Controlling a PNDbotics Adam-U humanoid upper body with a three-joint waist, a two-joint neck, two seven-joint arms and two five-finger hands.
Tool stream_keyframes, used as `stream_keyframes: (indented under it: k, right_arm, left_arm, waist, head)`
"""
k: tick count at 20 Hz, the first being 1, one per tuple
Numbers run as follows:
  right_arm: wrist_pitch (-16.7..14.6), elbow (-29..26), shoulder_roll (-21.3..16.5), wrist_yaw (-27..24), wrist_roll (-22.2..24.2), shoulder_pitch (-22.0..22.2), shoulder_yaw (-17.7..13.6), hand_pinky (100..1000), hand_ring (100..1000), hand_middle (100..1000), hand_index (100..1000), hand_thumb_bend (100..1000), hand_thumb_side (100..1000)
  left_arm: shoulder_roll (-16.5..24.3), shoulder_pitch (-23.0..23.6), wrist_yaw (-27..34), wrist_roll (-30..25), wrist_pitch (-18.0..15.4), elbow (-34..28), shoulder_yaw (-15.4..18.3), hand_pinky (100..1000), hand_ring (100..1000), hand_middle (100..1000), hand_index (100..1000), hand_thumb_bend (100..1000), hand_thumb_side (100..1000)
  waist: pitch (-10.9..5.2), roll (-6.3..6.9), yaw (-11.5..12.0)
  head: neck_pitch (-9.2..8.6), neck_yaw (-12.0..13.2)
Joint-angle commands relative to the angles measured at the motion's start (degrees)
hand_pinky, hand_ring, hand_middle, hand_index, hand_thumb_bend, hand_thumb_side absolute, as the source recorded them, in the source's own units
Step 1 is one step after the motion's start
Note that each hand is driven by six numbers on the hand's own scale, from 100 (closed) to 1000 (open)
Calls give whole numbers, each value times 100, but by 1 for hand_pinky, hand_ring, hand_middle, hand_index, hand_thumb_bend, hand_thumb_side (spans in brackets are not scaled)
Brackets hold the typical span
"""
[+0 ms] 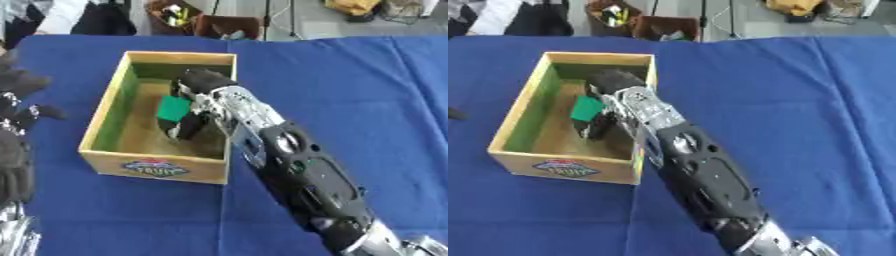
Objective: Pick up objects on the table and place them in the box.
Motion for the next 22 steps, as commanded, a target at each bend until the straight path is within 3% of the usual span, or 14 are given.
stream_keyframes:
  k: [1,2,3,5,8,22]
  right_arm:
    - [-115,-61,27,90,104,-161,-21,846,850,711,820,100,504]
    - [-148,-75,23,122,144,-163,-25,850,857,736,835,119,518]
    - [-175,-97,18,161,174,-165,-30,860,873,778,864,242,566]
    - [-207,-146,2,241,211,-168,-40,865,884,798,884,355,607]
    - [-207,-226,-25,348,228,-170,-60,870,891,811,903,440,608]
    - [-121,-1138,-348,8,260,-128,-79,876,888,798,885,446,650]
  left_arm:
    - [50,-55,-2,-16,1,-98,0,486,745,883,726,100,985]
    - [50,-54,-3,-16,2,-98,0,485,745,883,726,100,985]
    - [50,-52,-3,-17,3,-98,-1,486,745,883,726,100,985]
    - [49,-50,-3,-18,5,-98,1,486,745,883,726,100,984]
    - [48,-43,-3,-16,6,-98,4,486,746,883,726,100,985]
    - [50,-3,-14,-1,19,-98,23,486,746,882,726,100,983]
  waist:
    - [-109,18,8]
    - [-110,19,8]
    - [-112,20,8]
    - [-117,20,6]
    - [-124,21,-2]
    - [-160,60,-60]
  head:
    - [-68,-8]
    - [-69,-8]
    - [-70,-7]
    - [-72,-5]
    - [-65,3]
    - [-25,50]
